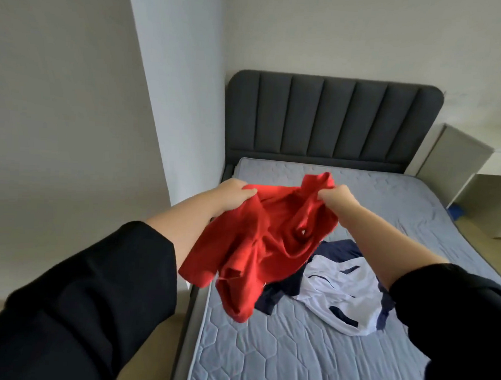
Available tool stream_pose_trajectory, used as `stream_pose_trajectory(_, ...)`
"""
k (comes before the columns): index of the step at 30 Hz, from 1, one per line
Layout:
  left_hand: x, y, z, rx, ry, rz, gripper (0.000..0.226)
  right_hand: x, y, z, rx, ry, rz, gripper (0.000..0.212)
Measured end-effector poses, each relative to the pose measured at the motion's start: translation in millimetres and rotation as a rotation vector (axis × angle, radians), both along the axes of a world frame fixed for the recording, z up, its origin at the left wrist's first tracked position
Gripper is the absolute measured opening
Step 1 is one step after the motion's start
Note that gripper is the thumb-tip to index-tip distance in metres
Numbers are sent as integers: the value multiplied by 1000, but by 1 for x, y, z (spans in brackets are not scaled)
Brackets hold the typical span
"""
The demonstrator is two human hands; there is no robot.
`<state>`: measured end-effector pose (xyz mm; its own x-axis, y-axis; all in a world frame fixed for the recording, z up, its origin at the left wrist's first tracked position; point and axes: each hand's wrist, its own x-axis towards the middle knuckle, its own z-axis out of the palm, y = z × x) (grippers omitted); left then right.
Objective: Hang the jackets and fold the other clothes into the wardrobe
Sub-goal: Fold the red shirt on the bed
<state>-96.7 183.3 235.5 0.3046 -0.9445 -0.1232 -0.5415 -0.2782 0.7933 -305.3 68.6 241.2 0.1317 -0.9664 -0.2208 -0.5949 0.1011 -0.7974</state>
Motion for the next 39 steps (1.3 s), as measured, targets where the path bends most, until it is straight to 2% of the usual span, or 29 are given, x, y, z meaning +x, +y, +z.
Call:
stream_pose_trajectory(3, -16, -12, 24, -69, 158, 15, 32, 1, 11, -6, -87, -7, 253, 36)
stream_pose_trajectory(5, -25, -18, 33, -84, 193, 9, 32, 4, 22, -3, 1, -157, 380, 40)
stream_pose_trajectory(8, -35, -22, 41, -98, 148, -3, 33, 7, 35, 7, 184, -367, 517, 35)
stream_pose_trajectory(12, -40, -24, 50, -178, 188, 30, 29, 11, 43, 13, 182, -311, 622, 23)
stream_pose_trajectory(16, -39, -26, 56, -219, 263, 62, 15, 26, 46, 13, -23, -190, 302, 11)
stream_pose_trajectory(17, -38, -26, 57, -243, 295, 84, 10, 29, 46, 16, -10, -242, 212, 4)
stream_pose_trajectory(19, -36, -25, 58, -264, 372, 116, 9, 32, 39, 20, 74, -427, 11, 17)
stream_pose_trajectory(21, -35, -20, 57, -218, 368, 70, 19, 30, 29, 26, 139, -581, -161, 23)
stream_pose_trajectory(24, -31, -11, 44, -89, 182, -174, 44, 24, 17, 32, 223, -707, -283, 16)
stream_pose_trajectory(27, -33, -2, 23, -27, -140, -388, 88, 19, 8, 37, 278, -837, -324, 14)
stream_pose_trajectory(29, -41, 1, 13, -60, -378, -367, 83, 17, 7, 39, 255, -878, -327, 11)
stream_pose_trajectory(30, -44, 0, 10, -102, -382, -321, 69, 15, 7, 39, 225, -842, -324, 16)
stream_pose_trajectory(32, -47, -4, 13, -158, -137, -193, 41, 8, 4, 35, 157, -763, -322, 25)
stream_pose_trajectory(34, -47, -9, 24, -148, 169, -82, 37, -3, 2, 31, 140, -704, -278, 30)
stream_pose_trajectory(36, -48, -12, 38, -168, 423, -35, 36, -14, 7, 29, 105, -557, -149, 29)
stream_pose_trajectory(37, -49, -13, 43, -193, 532, -32, 32, -20, 6, 25, 125, -503, -111, 24)
stream_pose_trajectory(39, -54, -17, 52, -221, 687, -19, 21, -27, 8, 17, 267, -533, -11, 24)
